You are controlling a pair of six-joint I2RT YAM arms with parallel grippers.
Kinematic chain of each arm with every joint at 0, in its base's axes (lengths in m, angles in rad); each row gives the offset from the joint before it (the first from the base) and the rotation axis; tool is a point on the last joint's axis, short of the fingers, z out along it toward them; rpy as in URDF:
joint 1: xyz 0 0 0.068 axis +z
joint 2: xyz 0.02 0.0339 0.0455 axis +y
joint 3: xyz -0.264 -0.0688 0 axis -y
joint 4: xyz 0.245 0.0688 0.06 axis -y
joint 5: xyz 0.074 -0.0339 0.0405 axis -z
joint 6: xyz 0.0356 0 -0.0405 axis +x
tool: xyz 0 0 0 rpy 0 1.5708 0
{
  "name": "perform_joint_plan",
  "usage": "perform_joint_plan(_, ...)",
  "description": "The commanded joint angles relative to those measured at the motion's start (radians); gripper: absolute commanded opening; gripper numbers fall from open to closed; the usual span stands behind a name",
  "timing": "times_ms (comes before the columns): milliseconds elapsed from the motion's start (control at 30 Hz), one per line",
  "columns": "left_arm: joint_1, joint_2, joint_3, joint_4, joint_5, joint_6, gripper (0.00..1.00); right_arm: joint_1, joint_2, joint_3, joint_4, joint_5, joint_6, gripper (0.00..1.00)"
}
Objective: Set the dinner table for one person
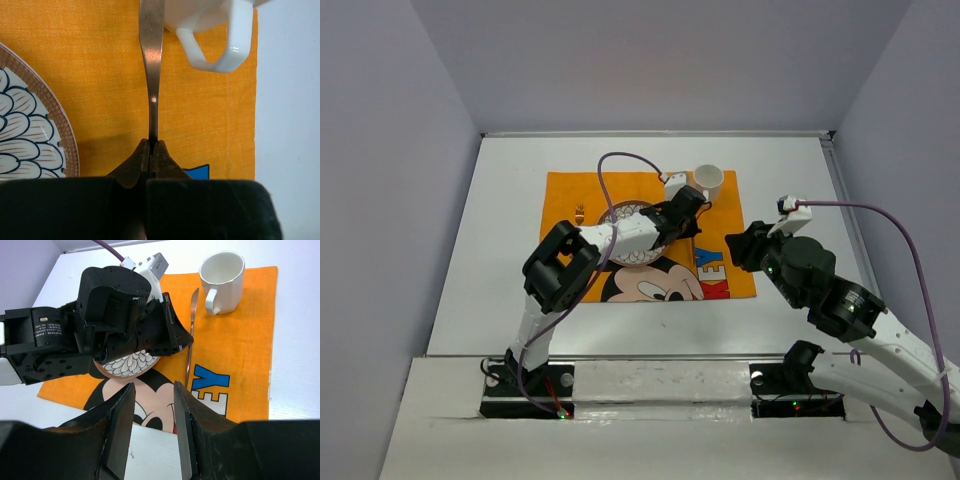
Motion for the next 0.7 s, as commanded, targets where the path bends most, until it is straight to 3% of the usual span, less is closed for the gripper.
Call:
perform_joint_plan(0,0.012,-0.009,0.017,0.041,-0.007,-0.038,0.00,-0.007,-0.004,0.021,0.004,0.004,-0.008,0.42)
perform_joint_plan(667,0.032,0.097,0.094,-0.013,0.010,0.004,0.00,-0.007,0.016,-0.001,0.031,-0.030,0.001,0.42)
